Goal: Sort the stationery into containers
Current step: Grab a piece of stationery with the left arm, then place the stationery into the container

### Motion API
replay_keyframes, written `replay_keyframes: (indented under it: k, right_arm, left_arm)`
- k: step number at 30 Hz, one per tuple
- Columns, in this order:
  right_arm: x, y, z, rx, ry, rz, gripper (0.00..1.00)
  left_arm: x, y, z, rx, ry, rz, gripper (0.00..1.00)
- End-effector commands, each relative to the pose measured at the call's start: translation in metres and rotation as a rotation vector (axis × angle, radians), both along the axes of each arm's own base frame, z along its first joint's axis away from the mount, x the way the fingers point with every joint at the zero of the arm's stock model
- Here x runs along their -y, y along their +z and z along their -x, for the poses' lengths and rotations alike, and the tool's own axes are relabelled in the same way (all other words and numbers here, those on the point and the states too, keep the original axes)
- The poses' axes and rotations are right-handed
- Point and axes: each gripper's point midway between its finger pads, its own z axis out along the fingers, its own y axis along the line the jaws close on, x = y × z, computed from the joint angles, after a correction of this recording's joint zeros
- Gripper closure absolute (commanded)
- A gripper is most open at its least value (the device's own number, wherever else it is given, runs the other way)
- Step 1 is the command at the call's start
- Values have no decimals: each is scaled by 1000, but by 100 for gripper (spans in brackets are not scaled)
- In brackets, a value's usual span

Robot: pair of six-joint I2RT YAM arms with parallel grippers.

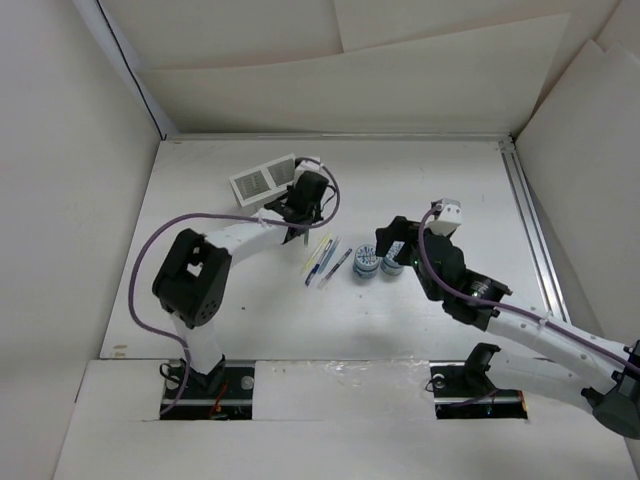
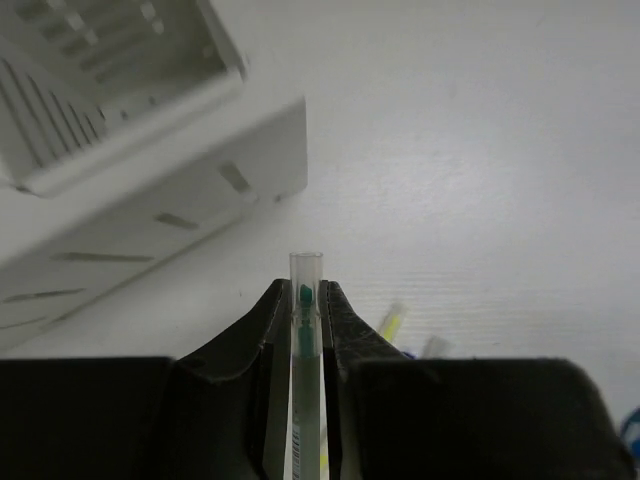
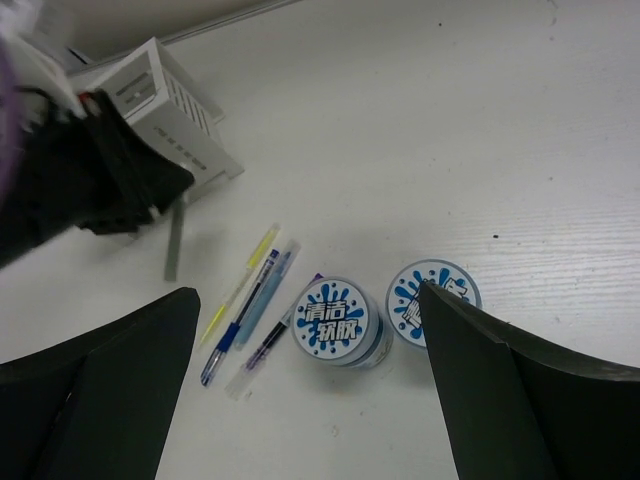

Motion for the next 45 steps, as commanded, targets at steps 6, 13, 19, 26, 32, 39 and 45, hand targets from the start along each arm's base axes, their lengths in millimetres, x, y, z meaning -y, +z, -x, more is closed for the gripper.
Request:
replay_keyframes:
  k: [6,13,19,26,32,39,45]
  right_arm:
    - [-2,12,-4,37,-12,-57,4]
    - [-5,8,-4,28,-3,-50,4]
    - [-10,7,-3,33,32,-48,4]
    - [-10,12,-3,45,32,-62,4]
    - [-10,10,-3,47,34,-53,4]
    - [-13,9,-4,45,43,-54,4]
    - [-12,11,-3,53,45,-52,4]
  left_arm:
    - [-17,202,-37,404,106,275,100]
    - [-65,251,-79,606,240,353,100]
    - [-60,238,-109,655,244,283,100]
    - [-68,207,-148,654,270,174,100]
    - [-80,189,-168,643,288,125,100]
    - [-77,163,-169,621,262,107,100]
    - [-77,140,-162,585,257,112,95]
